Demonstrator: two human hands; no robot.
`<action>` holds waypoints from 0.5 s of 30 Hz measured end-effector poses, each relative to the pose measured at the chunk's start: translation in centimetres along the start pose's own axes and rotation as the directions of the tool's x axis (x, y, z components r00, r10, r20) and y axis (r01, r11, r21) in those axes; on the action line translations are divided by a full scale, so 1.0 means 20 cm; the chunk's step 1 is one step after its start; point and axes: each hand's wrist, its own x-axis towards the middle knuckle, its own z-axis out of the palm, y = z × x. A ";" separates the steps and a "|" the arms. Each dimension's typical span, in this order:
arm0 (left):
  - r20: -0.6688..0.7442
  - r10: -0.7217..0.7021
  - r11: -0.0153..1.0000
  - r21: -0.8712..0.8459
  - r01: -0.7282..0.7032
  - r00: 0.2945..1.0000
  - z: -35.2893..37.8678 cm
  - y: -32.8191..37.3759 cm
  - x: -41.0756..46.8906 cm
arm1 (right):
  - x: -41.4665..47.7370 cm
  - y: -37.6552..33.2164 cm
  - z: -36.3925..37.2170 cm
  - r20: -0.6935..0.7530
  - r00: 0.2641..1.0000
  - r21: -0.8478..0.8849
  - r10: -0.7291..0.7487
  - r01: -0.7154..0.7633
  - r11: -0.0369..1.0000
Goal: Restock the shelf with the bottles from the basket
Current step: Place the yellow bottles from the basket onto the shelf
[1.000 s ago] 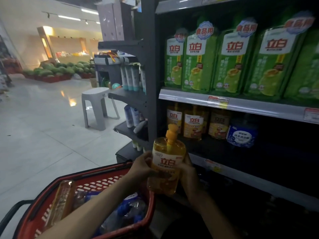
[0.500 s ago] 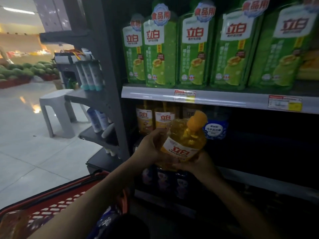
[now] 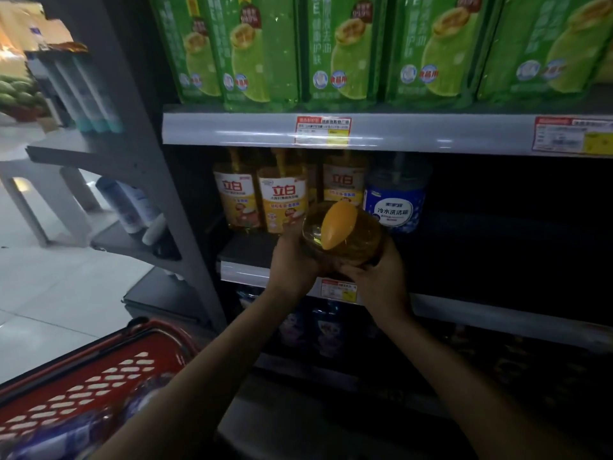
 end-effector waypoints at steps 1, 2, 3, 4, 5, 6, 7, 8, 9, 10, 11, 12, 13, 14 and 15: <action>-0.020 -0.040 0.999 -0.009 0.040 0.999 0.02 -0.03 0.02 | 0.01 0.00 0.01 -0.015 1.000 -0.016 -0.015 0.015 1.000; -0.031 -0.076 0.997 -0.022 0.076 0.997 0.04 -0.05 0.03 | 0.02 0.01 0.02 -0.032 0.999 -0.025 -0.030 0.029 0.999; -0.039 -0.108 0.993 -0.045 0.106 0.993 0.05 -0.06 0.04 | 0.03 0.02 0.03 -0.050 0.998 -0.024 -0.044 0.043 0.999; -0.051 -0.124 0.990 -0.069 0.120 0.991 0.06 -0.07 0.05 | 0.05 0.03 0.04 -0.062 0.997 -0.021 -0.049 0.048 0.999; -0.067 -0.127 0.988 -0.100 0.120 0.990 0.07 -0.08 0.06 | 0.06 0.04 0.06 -0.069 0.996 -0.019 -0.049 0.048 0.999; -0.085 -0.117 0.987 -0.124 0.106 0.989 0.07 -0.07 0.07 | 0.07 0.05 0.07 -0.074 0.996 -0.015 -0.041 0.040 0.999; -0.103 -0.109 0.985 -0.146 0.093 0.989 0.08 -0.08 0.07 | 0.07 0.06 0.09 -0.081 0.996 -0.008 -0.033 0.032 0.999; -0.121 -0.098 0.984 -0.161 0.078 0.988 0.08 -0.08 0.08 | 0.08 0.07 0.10 -0.091 0.995 -0.008 -0.028 0.028 1.000; -0.140 -0.089 0.983 -0.172 0.065 0.986 0.09 -0.08 0.08 | 0.09 0.07 0.12 -0.099 0.995 -0.009 -0.028 0.027 1.000; -0.151 -0.093 0.981 -0.182 0.065 0.984 0.10 -0.09 0.09 | 0.09 0.08 0.13 -0.104 0.994 -0.009 -0.026 0.026 1.000; -0.156 -0.106 0.977 -0.201 0.074 0.982 0.10 -0.10 0.10 | 0.10 0.08 0.15 -0.107 0.994 -0.005 -0.022 0.021 1.000; -0.156 -0.123 0.969 -0.230 0.085 0.980 0.10 -0.12 0.11 | 0.11 0.09 0.17 -0.114 0.993 -0.001 -0.013 0.013 1.000; -0.155 -0.144 0.959 -0.265 0.099 0.977 0.10 -0.13 0.13 | 0.12 0.09 0.19 -0.126 0.992 -0.005 -0.008 0.007 1.000; -0.148 -0.165 0.948 -0.296 0.116 0.975 0.09 -0.14 0.14 | 0.14 0.09 0.21 -0.141 0.990 -0.016 -0.006 0.004 1.000; -0.144 -0.181 0.936 -0.328 0.125 0.973 0.08 -0.15 0.16 | 0.15 0.09 0.23 -0.158 0.987 -0.032 -0.009 0.004 0.999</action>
